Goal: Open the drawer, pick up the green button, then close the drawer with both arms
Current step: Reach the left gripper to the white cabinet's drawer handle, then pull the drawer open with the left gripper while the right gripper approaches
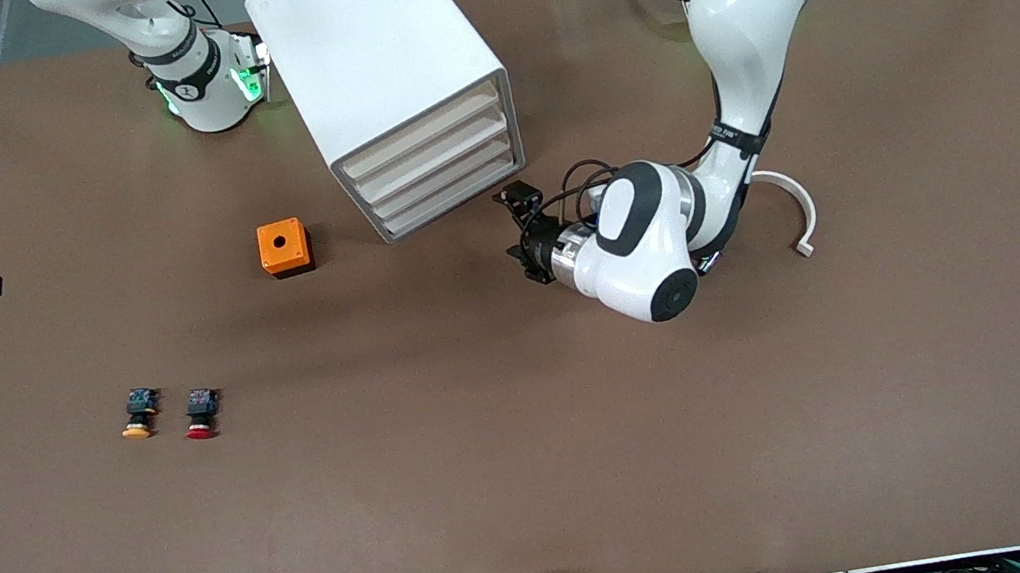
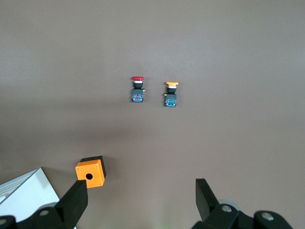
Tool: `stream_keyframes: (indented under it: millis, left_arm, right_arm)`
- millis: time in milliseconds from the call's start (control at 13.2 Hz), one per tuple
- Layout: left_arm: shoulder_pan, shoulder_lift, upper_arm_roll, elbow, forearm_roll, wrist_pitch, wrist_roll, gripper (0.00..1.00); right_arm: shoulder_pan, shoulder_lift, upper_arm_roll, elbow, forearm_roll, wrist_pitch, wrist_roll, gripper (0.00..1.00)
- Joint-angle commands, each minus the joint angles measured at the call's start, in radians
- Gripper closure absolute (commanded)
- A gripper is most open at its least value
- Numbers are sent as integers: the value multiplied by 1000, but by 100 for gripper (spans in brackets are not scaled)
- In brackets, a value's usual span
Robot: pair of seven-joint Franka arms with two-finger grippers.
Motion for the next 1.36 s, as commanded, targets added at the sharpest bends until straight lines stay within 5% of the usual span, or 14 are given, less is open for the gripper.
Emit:
stream_keyframes:
  millis: [0, 152, 607, 1062, 1213, 1289]
  left_arm:
    - [-45, 46, 3, 20, -37, -4, -89, 17]
    - [-61, 62, 0, 18, -40, -10, -111, 19]
    - [-127, 114, 0, 14, -129, -26, -161, 47]
    - [-165, 129, 0, 11, -151, -38, -216, 48]
    - [-181, 131, 0, 12, -152, -39, -216, 84]
    - [-182, 138, 0, 12, -154, -39, -218, 91]
  right_arm:
    - [-11, -6, 13, 10, 1, -14, 14, 0]
    - [-11, -6, 13, 10, -1, -14, 13, 0]
    - [-5, -1, 16, 10, 13, -12, 22, 0]
    - [107, 29, 18, 9, 22, 12, 144, 0]
    - [145, 48, 19, 0, 36, 78, 255, 0]
    - [174, 69, 19, 0, 36, 89, 293, 0]
